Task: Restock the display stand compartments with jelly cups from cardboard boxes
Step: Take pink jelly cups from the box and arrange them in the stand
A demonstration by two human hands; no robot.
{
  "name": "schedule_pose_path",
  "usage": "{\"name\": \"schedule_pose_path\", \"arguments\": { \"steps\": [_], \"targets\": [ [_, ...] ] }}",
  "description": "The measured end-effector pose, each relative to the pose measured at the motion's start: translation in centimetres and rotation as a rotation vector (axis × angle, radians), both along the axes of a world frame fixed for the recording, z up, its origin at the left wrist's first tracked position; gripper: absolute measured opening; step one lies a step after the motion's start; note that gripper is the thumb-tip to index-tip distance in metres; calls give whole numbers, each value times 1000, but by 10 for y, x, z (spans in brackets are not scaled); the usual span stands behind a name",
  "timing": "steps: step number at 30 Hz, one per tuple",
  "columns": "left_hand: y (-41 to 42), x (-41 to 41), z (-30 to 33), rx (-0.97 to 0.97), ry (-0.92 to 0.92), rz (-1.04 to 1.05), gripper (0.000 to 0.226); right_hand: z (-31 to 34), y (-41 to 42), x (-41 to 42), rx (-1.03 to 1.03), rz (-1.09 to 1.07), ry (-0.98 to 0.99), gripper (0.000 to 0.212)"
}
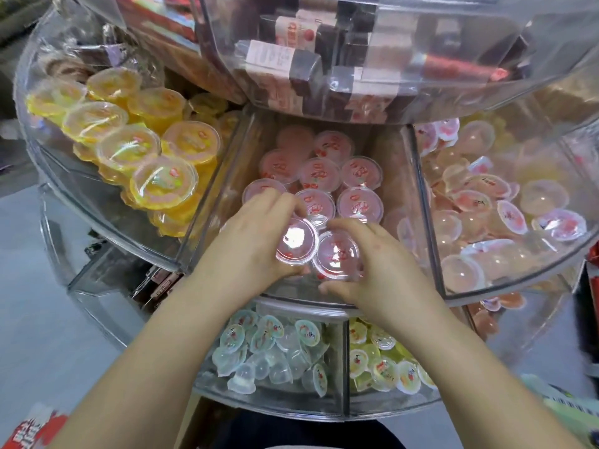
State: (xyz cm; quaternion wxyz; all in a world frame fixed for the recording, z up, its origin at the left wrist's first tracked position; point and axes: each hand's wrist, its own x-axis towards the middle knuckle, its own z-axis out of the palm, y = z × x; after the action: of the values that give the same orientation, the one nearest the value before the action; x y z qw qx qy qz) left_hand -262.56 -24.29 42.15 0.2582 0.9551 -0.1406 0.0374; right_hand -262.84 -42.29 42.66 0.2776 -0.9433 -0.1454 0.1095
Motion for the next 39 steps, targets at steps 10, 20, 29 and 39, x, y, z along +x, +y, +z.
{"name": "schedule_pose_path", "arguments": {
  "steps": [10, 20, 29, 39],
  "targets": [
    [6, 6, 0, 294, 38, -57, 85, -4, -5, 4, 36, -17, 13, 76],
    [18, 5, 8, 41, 85, -170, 58, -1, -14, 6, 91, -12, -23, 58],
    [16, 4, 6, 29, 47, -163, 56, -3, -13, 4, 57, -56, -62, 63],
    [17, -6, 9, 15, 25, -113, 59, 8, -21, -8, 22, -57, 4, 84]
  ]
}}
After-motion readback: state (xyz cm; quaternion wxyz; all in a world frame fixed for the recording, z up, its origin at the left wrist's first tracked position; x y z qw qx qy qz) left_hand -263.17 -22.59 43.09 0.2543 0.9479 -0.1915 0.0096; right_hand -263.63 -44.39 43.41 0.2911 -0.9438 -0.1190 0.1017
